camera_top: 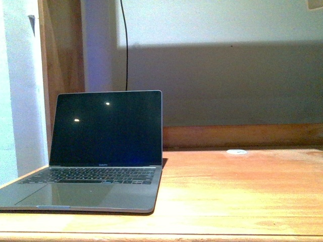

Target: Place mouse

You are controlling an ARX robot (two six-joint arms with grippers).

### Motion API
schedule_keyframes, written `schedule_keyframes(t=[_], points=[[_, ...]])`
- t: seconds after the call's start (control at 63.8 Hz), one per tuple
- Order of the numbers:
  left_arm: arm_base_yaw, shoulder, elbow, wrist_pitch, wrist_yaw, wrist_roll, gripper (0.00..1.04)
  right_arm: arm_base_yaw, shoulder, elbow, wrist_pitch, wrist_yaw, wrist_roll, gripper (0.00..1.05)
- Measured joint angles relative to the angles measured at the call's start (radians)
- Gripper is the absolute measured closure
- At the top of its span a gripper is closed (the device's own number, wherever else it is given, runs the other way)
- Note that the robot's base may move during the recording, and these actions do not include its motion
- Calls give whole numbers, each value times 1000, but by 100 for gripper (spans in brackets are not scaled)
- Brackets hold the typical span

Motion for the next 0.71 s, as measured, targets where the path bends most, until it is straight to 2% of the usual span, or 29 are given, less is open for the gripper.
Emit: schedule_keyframes(t=[0.125, 0.204, 0.313, 0.533, 0.705], points=[[46, 2, 5, 96, -48, -169, 8, 0, 0, 0, 0, 0, 0, 7], [85, -10, 13, 151, -42, -305, 8, 0, 0, 0, 0, -1, 0, 7], [108, -47, 28, 160, -60, -374, 8, 0, 0, 0, 0, 0, 0, 7], [99, -97, 29, 141, -50, -449, 8, 0, 0, 0, 0, 0, 0, 7], [96, -148, 29, 134, -102, -500, 8, 0, 0, 0, 0, 0, 0, 7]])
